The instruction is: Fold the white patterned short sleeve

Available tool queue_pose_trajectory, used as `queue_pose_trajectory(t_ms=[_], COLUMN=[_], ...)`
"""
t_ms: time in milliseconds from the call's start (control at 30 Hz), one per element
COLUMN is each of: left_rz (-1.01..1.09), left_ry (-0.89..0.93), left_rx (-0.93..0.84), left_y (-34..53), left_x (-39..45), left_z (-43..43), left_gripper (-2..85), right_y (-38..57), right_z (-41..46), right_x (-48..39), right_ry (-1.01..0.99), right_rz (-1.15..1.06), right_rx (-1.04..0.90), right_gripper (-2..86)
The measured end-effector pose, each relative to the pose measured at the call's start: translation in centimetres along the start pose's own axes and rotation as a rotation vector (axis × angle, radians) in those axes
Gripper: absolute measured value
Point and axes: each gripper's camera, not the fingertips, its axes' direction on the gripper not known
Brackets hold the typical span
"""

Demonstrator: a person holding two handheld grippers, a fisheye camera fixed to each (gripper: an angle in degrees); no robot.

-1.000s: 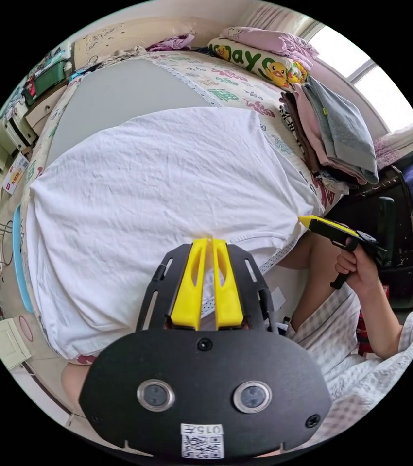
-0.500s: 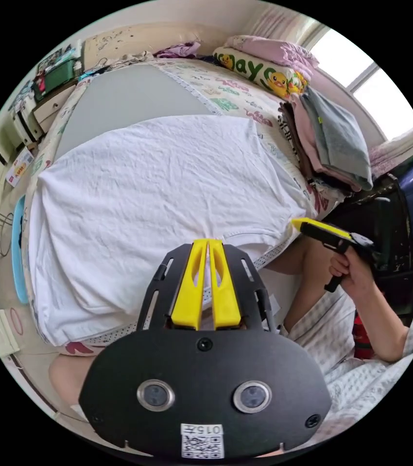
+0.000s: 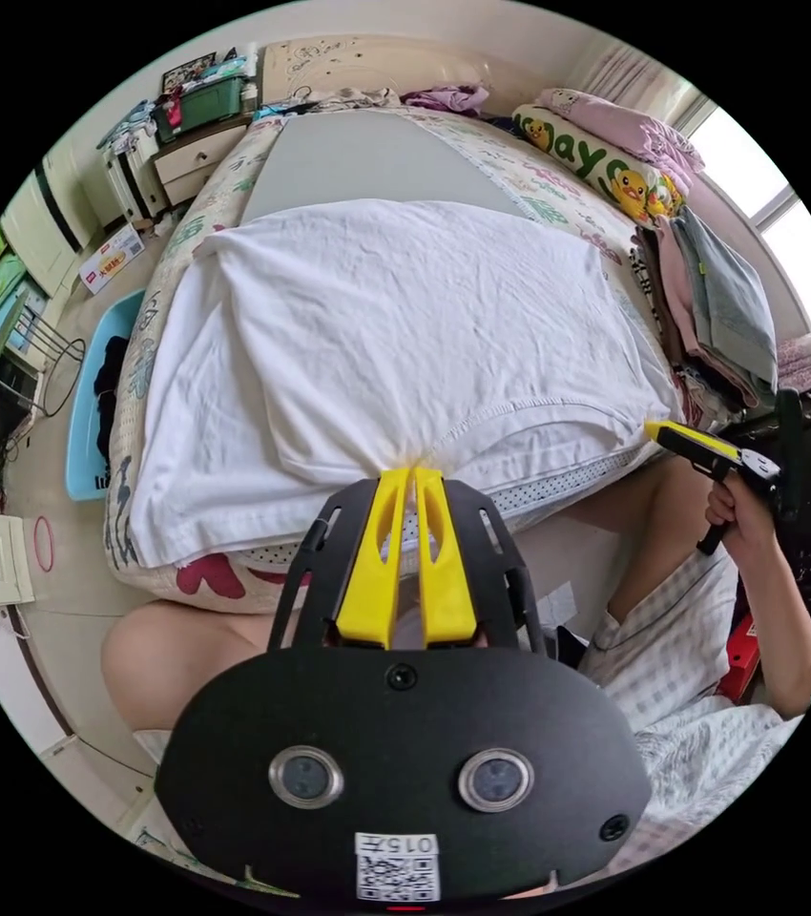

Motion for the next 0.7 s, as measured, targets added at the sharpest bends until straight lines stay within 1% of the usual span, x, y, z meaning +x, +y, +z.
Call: queue_pose_trajectory(t_ms=[67, 133, 167, 267, 333, 433, 500, 567, 633, 700], left_rz=[-0.021, -0.076, -0.098, -0.282, -0.457, -0.615, -0.668, -0.680, -0.685, -0.706], left_ry=[0.053, 0.093, 0.096, 0.091, 0.173, 0.303, 0.294, 0.266, 0.260, 0.259], left_rx=[0.029, 0.132, 0.150, 0.172, 0.188, 0.269, 0.238, 0.201, 0.213, 0.196], left_y=[0.7, 2.9, 3.6, 6.7, 9.0, 11.1, 11.4, 11.2, 10.9, 10.8], left_x=[-1.4, -4.3, -5.3, -11.6, -16.8, -21.1, -22.4, -23.0, -23.7, -24.4], left_z=[-0.9, -3.3, -3.9, -5.7, -5.7, -4.9, -4.0, -3.4, -3.0, -2.4], left_gripper=[0.1, -0.1, -0.1, 1.1, 3.5, 5.4, 6.2, 7.1, 7.6, 6.7], right_y=[-0.3, -0.3, -0.1, 0.4, 0.1, -1.6, -3.4, -4.7, -5.9, -7.2], right_z=[-0.7, -2.0, -3.2, -6.2, -7.2, -7.3, -6.3, -5.2, -4.1, -1.7], right_x=[0.2, 0.1, -0.2, -2.0, -4.4, -10.9, -17.3, -22.0, -25.8, -29.4], right_ry=[-0.012, 0.012, 0.032, 0.043, 0.002, -0.084, -0.189, -0.216, -0.203, -0.123], right_rz=[0.030, 0.040, 0.026, -0.041, -0.127, -0.311, -0.466, -0.568, -0.640, -0.706], right_rx=[-0.001, 0.012, 0.038, 0.115, 0.145, 0.160, 0.151, 0.136, 0.143, 0.099], right_gripper=[-0.5, -0.5, -0.4, 0.0, 0.6, 3.2, 6.4, 8.6, 9.5, 9.6])
